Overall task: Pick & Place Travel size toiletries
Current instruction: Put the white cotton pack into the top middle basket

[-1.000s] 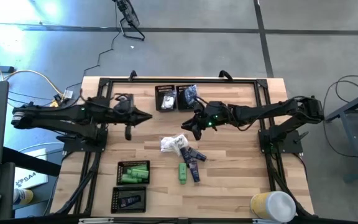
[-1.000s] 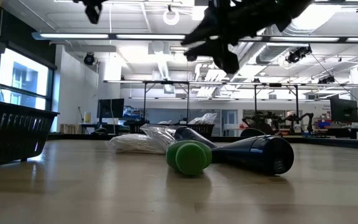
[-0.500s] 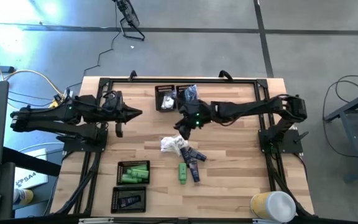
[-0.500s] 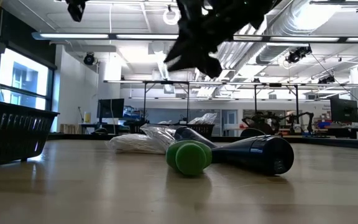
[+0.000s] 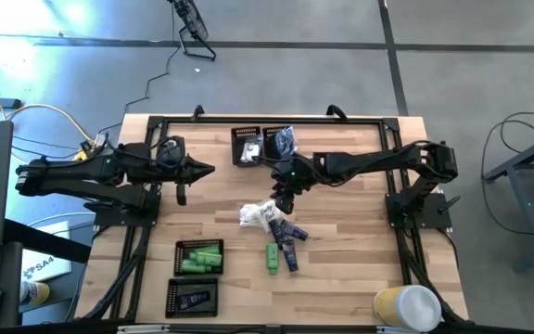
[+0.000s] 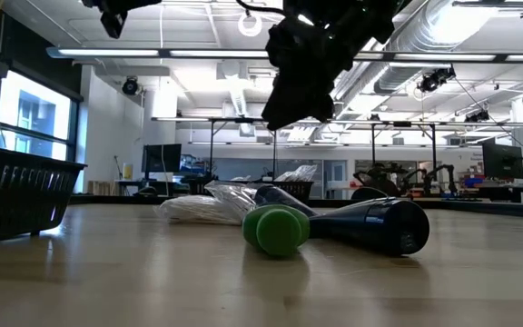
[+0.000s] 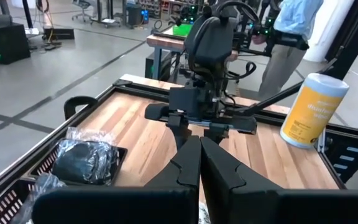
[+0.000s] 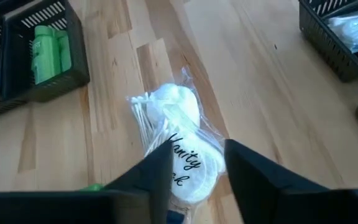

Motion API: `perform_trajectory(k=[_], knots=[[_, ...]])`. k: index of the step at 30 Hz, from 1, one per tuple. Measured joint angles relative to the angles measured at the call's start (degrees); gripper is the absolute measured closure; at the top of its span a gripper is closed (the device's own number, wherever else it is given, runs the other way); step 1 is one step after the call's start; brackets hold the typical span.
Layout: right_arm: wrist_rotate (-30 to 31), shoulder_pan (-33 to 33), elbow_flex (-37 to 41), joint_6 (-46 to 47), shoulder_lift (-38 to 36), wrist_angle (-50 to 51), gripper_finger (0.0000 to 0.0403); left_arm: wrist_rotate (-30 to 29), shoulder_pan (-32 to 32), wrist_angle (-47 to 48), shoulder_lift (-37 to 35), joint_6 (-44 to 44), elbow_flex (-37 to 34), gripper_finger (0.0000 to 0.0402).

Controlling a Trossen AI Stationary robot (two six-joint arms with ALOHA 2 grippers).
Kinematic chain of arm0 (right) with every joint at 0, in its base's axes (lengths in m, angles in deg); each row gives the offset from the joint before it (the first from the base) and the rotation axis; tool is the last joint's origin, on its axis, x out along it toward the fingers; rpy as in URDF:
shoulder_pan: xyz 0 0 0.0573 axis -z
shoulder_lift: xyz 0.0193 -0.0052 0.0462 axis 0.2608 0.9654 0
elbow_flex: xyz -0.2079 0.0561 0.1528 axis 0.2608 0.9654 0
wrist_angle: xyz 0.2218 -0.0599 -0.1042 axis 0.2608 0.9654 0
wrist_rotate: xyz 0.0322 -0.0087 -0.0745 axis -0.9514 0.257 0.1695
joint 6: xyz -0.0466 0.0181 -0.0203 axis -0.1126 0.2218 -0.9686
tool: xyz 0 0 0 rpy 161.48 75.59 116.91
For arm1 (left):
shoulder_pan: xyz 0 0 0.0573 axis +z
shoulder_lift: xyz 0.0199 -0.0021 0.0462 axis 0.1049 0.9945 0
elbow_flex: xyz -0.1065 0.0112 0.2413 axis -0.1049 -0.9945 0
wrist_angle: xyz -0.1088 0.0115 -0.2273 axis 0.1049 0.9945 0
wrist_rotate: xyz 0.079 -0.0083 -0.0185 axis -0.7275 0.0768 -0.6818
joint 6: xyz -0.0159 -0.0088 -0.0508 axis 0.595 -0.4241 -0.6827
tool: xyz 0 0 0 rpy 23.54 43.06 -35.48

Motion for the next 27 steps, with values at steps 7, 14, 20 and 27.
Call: perform_trajectory(k=[7, 14, 20, 27], knots=[[-2.79, 0.17, 0.00, -2.11, 0.00, 0.16, 0.0159, 0.00, 0.00, 0.04, 0.25, -0.18, 0.00, 0.0394], [-13.09, 0.75, 0.00, -4.43, 5.47, -1.07, 0.0132, 0.00, 0.00, 0.41, 0.29, -0.46, 0.00, 0.0394], [-13.90, 1.16, 0.02, -4.17, 11.48, -2.22, 0.0142, 0.04, 0.00, 1.57, 0.29, -2.81, 0.00, 0.0394], [-10.16, 1.09, 0.02, -4.14, 12.72, -3.26, 0.0144, 0.07, 0.00, 3.34, 0.29, -3.22, 0.00, 0.0394]])
